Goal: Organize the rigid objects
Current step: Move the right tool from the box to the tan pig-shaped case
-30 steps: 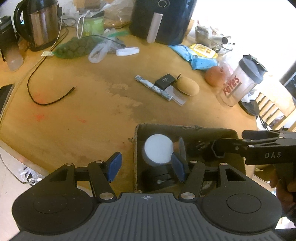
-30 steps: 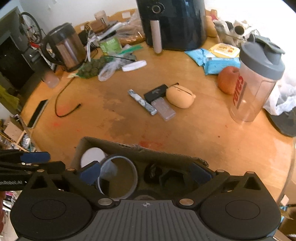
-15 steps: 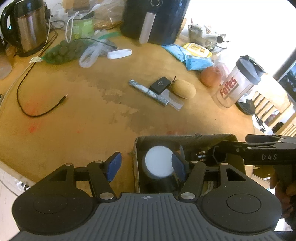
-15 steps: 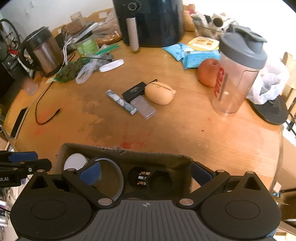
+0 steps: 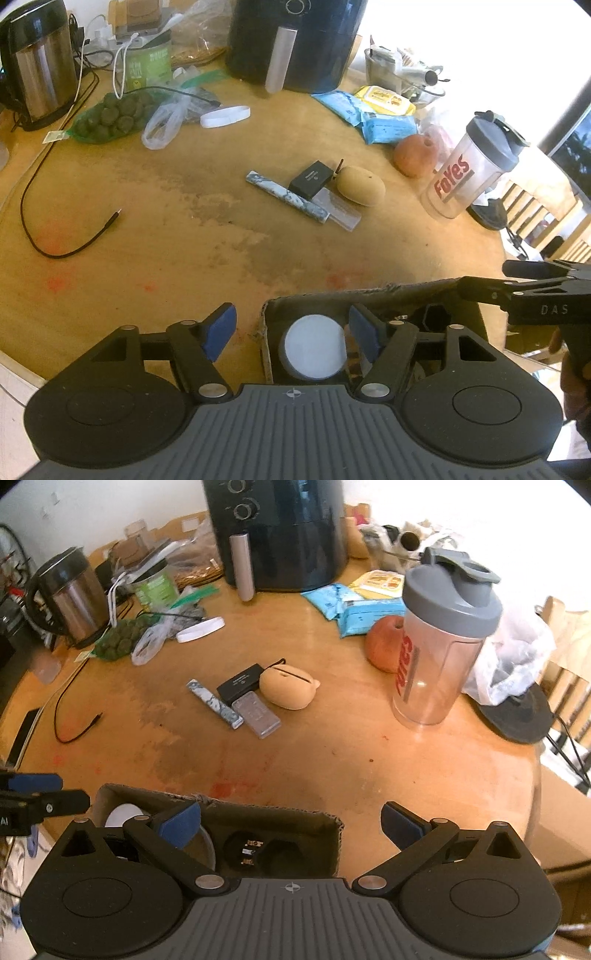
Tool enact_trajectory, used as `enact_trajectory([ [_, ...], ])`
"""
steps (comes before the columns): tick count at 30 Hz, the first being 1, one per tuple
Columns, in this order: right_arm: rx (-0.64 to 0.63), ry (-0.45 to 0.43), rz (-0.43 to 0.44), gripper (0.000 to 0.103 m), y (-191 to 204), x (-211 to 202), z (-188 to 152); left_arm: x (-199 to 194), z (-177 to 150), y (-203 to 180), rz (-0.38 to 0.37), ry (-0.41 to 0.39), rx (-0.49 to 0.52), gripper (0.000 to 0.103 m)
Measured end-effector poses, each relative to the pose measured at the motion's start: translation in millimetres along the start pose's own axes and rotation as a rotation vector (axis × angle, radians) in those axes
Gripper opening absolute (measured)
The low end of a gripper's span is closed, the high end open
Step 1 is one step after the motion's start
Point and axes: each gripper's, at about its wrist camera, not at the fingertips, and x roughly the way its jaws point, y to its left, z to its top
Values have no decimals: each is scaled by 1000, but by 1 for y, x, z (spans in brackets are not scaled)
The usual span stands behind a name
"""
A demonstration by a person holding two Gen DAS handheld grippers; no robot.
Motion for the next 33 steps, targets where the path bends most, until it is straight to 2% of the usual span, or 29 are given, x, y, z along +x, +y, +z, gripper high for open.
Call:
enact_trajectory([
  [14, -25, -29, -14, 103, -30, 28, 38, -6, 2, 4, 45, -16, -69, 67],
  [20, -97, -54, -29, 103, -32, 47, 56, -6, 0, 0, 61, -18, -102, 67],
  [28, -246, -43, 23, 103, -21, 69, 74, -13, -7, -2, 87, -42, -168, 67],
  [33, -271, -40, 78, 103, -19, 85, 79, -15, -15, -1, 106, -39, -211, 67],
])
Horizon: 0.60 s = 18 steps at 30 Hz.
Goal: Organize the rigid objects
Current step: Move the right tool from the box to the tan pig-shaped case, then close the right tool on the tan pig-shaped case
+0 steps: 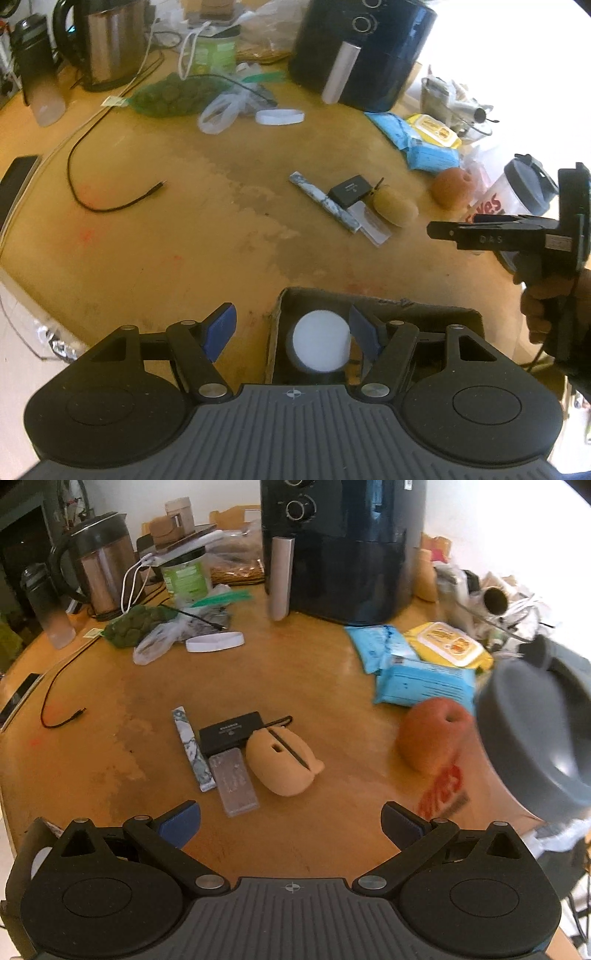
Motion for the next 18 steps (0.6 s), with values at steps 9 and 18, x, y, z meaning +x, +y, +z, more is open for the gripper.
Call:
enact_trajectory([
  [9, -40, 22, -27, 98, -1, 43, 5, -10, -12, 8, 47, -1, -65, 67],
  [18, -64, 46, -51, 85, -3, 82, 15, -19, -25, 25, 102, 3, -149, 67],
])
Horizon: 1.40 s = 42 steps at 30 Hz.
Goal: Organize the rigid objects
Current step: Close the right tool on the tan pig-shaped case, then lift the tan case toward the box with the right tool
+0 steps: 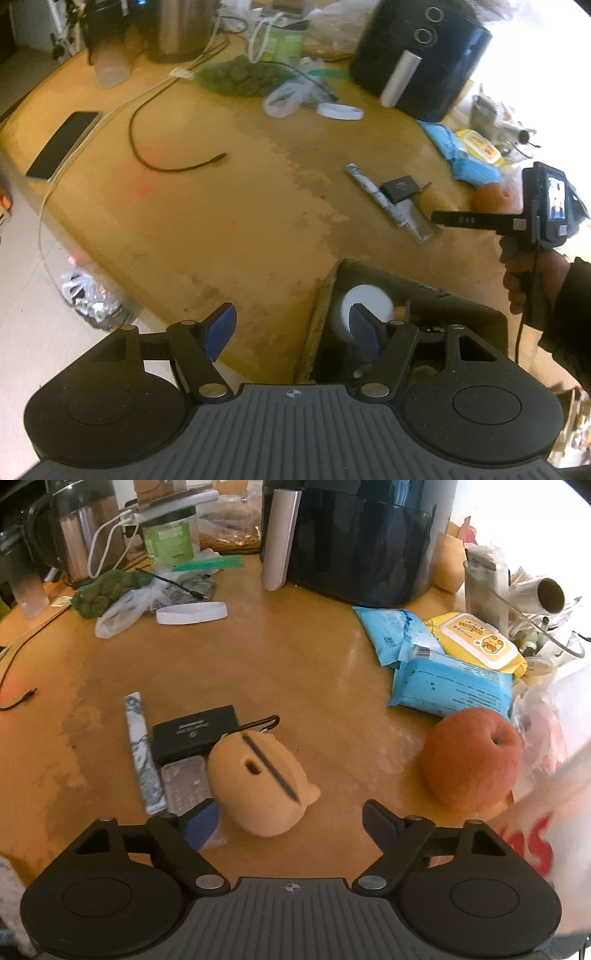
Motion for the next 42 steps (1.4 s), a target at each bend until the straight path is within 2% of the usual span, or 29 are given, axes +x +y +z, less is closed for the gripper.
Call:
enact_trajectory([
  [7, 12, -15, 73, 79, -2, 13, 13, -4, -3, 7, 20, -5, -41, 67],
  [9, 34, -5, 105, 74, -4, 18, 14, -5, -2, 7, 22, -8, -47, 67],
  [11, 55, 3, 141, 63, -5, 22, 15, -6, -1, 7, 24, -12, -49, 67],
  [13, 73, 6, 170, 59, -6, 24, 15, -6, -1, 7, 28, -15, -50, 67],
  [26, 92, -2, 148, 57, -4, 21, 13, -5, 4, -3, 20, -29, 14, 67],
  [42, 150, -69, 156, 57, -15, -48, 6, 1, 27, -20, -33, -59, 103, 67],
])
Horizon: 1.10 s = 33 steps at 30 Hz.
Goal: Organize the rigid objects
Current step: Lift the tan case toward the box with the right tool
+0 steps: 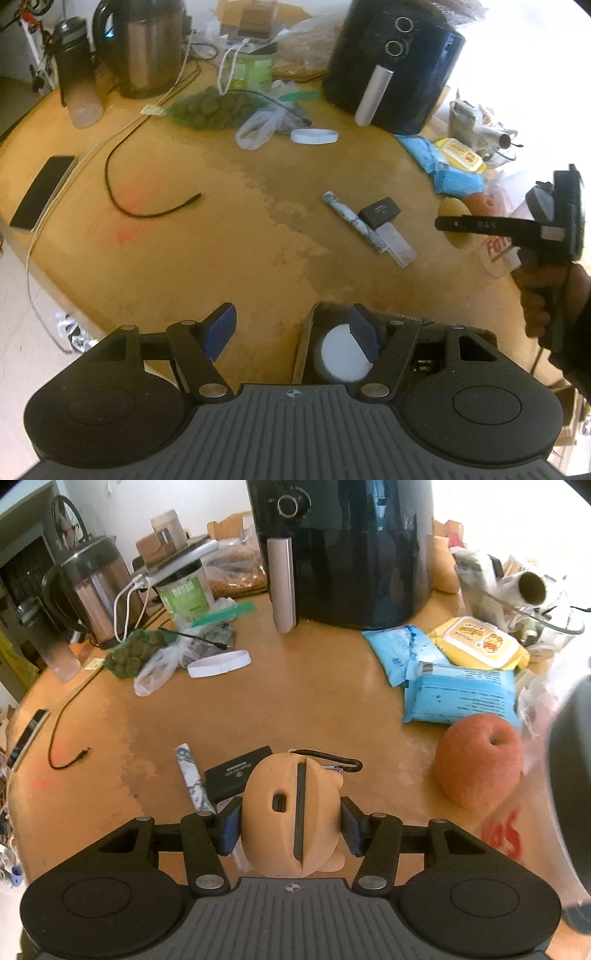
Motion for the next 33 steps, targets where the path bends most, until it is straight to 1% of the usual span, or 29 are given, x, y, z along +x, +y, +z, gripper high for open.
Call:
enact_trajectory([
  [6, 21, -16, 22, 57, 2, -32, -12, 6, 13, -10, -25, -12, 59, 67],
  [14, 75, -38, 17, 57, 2, -72, -36, 19, 31, -25, -59, -22, 131, 67],
  [21, 108, -75, 5, 57, 0, -100, -52, 36, 49, -40, -66, -24, 179, 67],
  [24, 127, -81, -2, 57, -1, -110, -58, 46, 54, -44, -51, -9, 195, 67],
  [28, 140, -84, -19, 57, 1, -119, -66, 57, 59, -43, -42, 11, 196, 67],
  [33, 155, -86, -12, 57, 3, -131, -79, 69, 64, -43, -40, 22, 207, 67],
])
